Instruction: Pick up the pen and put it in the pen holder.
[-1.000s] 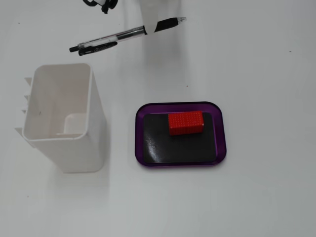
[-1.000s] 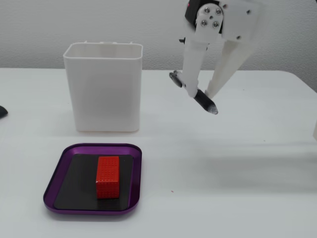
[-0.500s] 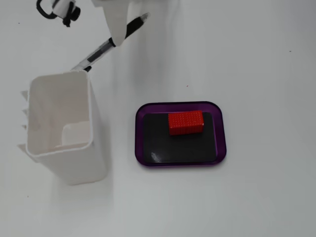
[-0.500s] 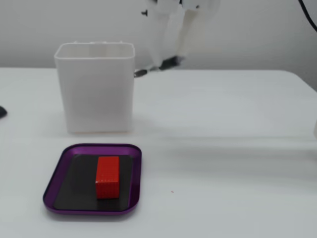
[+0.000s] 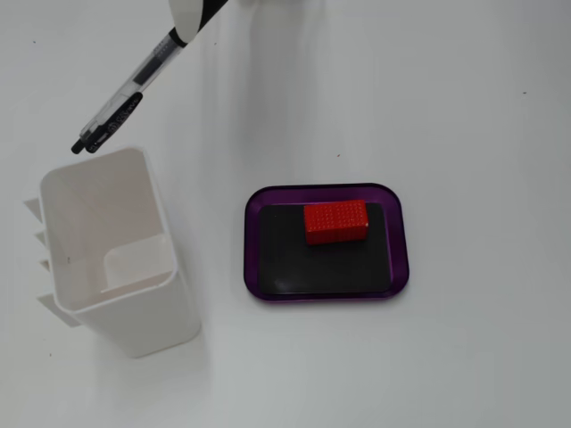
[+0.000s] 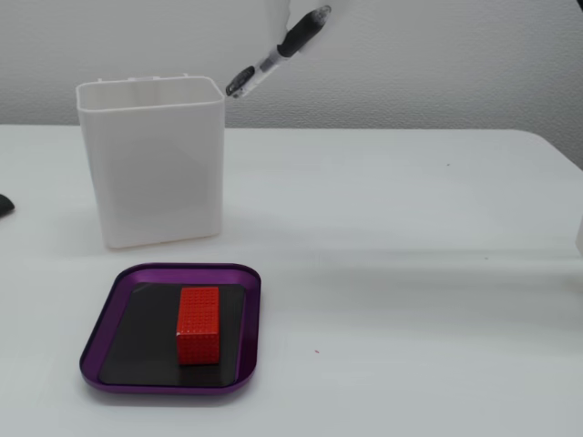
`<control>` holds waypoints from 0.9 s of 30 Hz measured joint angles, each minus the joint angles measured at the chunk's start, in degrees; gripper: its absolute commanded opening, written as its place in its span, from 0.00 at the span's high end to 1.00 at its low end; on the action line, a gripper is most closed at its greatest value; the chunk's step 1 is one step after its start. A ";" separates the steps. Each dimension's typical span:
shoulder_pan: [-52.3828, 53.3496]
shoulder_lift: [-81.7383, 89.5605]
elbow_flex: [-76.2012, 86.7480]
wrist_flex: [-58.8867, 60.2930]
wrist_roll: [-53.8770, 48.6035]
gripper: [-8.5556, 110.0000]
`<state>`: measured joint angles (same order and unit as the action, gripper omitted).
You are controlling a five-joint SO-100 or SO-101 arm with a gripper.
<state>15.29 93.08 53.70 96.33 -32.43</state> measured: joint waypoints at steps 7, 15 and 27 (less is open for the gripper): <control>0.00 0.00 -9.05 0.00 1.93 0.93; -0.44 -0.18 -9.84 -0.26 4.04 0.93; -0.53 -18.11 -10.72 -4.83 8.35 0.93</control>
<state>14.77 74.97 42.98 91.49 -24.08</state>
